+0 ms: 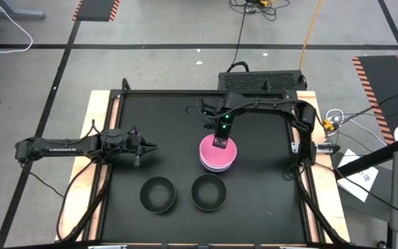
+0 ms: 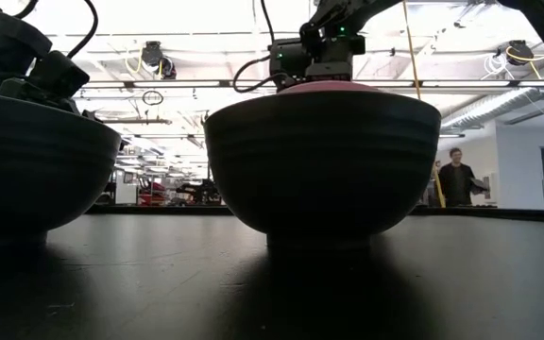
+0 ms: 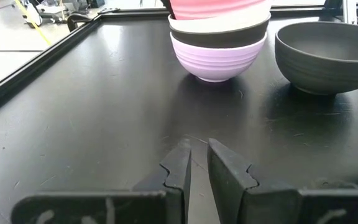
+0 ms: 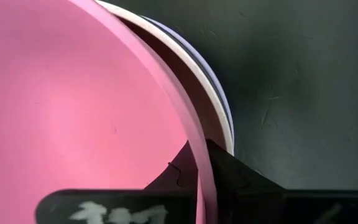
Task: Nest bowls inside each other
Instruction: Stack the pink bowl on top of the white bowl
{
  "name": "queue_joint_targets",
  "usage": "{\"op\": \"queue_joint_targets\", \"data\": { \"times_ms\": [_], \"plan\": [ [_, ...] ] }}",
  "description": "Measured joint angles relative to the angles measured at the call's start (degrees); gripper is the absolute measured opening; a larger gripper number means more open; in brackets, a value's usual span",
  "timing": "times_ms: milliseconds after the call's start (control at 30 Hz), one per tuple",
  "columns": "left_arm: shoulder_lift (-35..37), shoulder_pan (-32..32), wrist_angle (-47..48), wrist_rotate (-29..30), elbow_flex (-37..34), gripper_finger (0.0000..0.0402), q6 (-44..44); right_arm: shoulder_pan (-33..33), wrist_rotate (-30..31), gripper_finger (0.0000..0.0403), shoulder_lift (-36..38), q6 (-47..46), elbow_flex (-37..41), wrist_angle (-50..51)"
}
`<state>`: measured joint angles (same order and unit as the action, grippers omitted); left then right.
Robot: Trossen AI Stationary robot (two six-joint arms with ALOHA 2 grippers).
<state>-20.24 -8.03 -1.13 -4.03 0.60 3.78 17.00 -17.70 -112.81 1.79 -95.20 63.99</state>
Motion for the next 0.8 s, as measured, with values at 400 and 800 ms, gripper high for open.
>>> {"op": "queue_joint_targets", "data": {
  "times_ms": [400,800],
  "plan": [
    [0.00,-0.01,0.02,0.01,0.00,0.0056,-0.04,-0.27,2.91,0.0004,0.07,-1.30,0.00,0.48],
    [0.01,0.00,0.04,0.01,0.00,0.0056,-0.20,-1.01,6.87,0.0004,0.15,-4.71,0.00,0.96]
  ]
}}
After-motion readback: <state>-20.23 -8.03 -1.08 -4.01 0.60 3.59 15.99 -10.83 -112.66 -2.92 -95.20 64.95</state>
